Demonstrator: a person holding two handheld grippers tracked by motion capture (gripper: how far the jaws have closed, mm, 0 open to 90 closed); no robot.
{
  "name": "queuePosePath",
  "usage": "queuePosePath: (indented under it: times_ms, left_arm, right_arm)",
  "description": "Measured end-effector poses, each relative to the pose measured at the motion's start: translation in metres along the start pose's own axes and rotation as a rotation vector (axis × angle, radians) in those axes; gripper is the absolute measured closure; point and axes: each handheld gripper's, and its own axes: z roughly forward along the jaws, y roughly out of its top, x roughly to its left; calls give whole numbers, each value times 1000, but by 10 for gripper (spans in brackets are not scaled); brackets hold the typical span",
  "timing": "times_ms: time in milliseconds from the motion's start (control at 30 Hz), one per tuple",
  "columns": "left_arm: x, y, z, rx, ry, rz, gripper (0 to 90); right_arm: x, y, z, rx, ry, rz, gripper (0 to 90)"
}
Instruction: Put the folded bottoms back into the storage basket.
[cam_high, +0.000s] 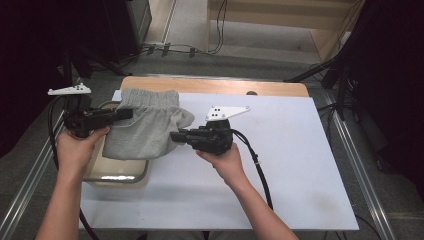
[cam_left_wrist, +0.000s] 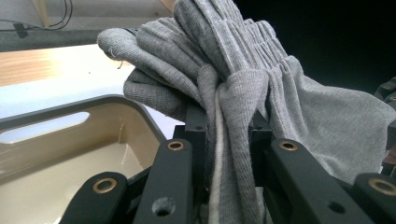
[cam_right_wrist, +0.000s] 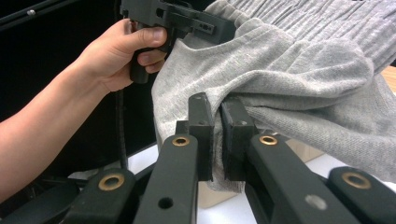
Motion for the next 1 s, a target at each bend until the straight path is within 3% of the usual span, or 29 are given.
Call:
queuePosePath:
  times_ms: [1000]
  left_arm:
    - [24,-5,-26,-6,25,0,767]
  right_arm:
    - [7,10,38,28,23,-24,824]
